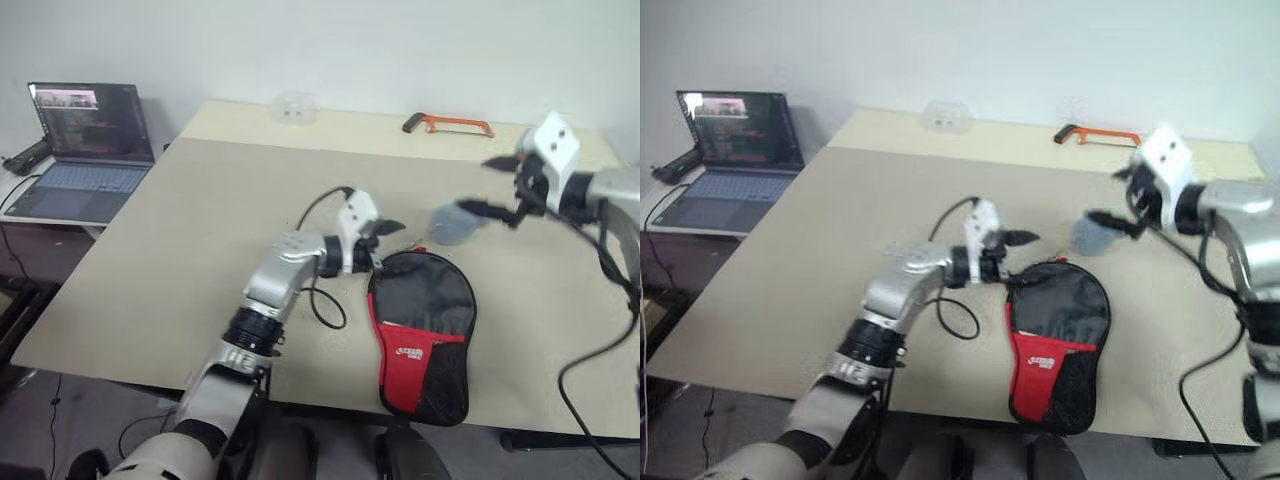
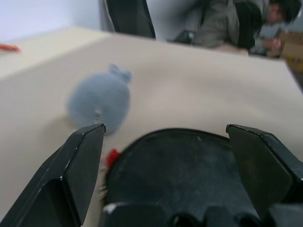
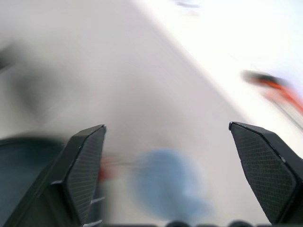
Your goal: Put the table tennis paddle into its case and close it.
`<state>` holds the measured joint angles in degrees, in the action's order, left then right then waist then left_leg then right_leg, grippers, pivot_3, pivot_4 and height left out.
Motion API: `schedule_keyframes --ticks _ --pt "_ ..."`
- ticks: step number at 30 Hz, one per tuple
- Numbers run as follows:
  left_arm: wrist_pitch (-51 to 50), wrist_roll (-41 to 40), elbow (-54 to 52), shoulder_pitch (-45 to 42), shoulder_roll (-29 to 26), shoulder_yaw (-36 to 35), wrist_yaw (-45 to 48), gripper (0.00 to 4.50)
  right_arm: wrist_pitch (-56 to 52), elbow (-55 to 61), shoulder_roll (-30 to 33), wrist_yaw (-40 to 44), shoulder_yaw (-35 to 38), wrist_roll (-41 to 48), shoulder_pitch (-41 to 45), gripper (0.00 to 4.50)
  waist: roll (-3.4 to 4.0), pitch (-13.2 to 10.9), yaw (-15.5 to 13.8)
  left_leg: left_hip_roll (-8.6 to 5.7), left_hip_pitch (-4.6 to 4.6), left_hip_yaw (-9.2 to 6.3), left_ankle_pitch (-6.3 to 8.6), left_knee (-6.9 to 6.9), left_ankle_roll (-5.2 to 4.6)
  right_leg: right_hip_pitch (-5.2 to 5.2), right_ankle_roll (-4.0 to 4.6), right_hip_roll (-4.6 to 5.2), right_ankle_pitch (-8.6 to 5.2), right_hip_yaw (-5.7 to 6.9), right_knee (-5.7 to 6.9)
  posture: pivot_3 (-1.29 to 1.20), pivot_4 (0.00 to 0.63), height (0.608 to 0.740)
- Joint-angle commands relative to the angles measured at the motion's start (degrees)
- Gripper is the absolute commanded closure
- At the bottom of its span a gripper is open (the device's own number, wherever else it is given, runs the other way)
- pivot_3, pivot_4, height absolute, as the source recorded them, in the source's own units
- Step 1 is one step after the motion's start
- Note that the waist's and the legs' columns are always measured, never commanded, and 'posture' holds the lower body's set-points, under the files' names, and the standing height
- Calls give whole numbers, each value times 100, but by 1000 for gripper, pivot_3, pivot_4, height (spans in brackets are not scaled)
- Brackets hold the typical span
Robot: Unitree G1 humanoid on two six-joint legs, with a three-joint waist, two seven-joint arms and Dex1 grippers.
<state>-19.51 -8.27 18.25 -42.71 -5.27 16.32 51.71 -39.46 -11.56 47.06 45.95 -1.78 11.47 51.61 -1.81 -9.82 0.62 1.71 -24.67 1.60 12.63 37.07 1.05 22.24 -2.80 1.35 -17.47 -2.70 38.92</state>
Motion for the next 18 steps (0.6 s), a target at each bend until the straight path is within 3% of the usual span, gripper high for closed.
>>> schedule_keyframes --ticks 1,9,18 --pt "181 146 116 99 283 136 -315 18 -38 -1092 -395 -712 50 -357 555 0 4 -1 31 3 -2 3 -1 -2 1 7 3 -5 -2 -3 2 0 150 740" --pt "453 451 748 411 624 226 -921 18 -398 -3026 -1179 -1440 607 -192 1356 0 24 -7 63 1 -9 10 -3 -7 5 12 12 8 -6 -3 1 0 150 740" --pt "361 559 589 681 602 253 -1118 18 -687 -3733 -1572 -1771 1072 1 1496 0 36 0 90 0 -5 4 -5 -5 4 5 10 9 -5 3 10 0 150 740"
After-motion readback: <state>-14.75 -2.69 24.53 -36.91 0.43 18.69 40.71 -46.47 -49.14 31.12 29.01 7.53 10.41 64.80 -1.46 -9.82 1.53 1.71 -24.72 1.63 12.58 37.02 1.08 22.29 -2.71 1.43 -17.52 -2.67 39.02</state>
